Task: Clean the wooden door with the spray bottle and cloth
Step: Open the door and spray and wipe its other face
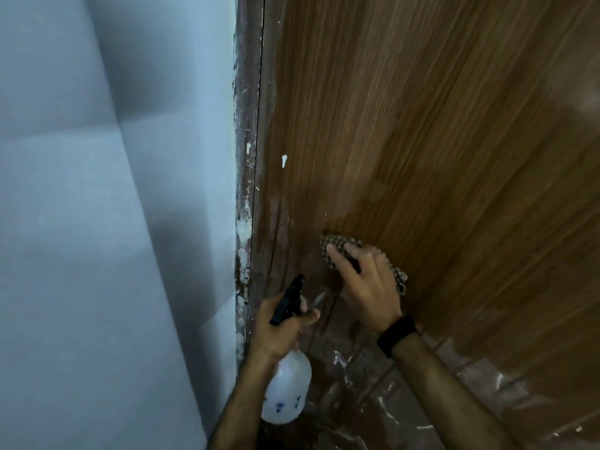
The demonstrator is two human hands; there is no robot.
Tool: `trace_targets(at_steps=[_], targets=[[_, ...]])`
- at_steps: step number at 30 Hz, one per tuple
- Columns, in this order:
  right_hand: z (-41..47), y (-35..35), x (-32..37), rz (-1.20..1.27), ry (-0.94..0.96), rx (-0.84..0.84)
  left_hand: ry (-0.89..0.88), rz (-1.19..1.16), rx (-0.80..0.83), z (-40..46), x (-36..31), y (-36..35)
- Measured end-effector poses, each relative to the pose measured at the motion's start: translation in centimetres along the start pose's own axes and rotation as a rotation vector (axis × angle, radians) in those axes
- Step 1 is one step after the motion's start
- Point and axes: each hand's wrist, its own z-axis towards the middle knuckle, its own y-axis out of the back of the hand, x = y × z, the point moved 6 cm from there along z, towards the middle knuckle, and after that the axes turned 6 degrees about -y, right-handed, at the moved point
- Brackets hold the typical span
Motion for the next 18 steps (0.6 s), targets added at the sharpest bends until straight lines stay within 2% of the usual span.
trace_targets(at_steps=[3,7,14,18], targets=[[2.8,1.1,0.2,0.007,-0.054,-0.083,-0.012,0.01,-0.064,0.3,-0.2,-0.4],[2.7,0.9,0.3,-0.011,-0.021,-0.159,0.021,0.008,-0.177,0.3,-0.3,-0.6],[0.6,-1.4,1.5,-0.013,0.017,-0.072,0.044,0.079,-0.225,0.5,0.1,0.5],[3.0,-1.2,1.7,0.034,-0.038,-0.105,0.094,0.066,-0.237,1.5,0.1,1.6]])
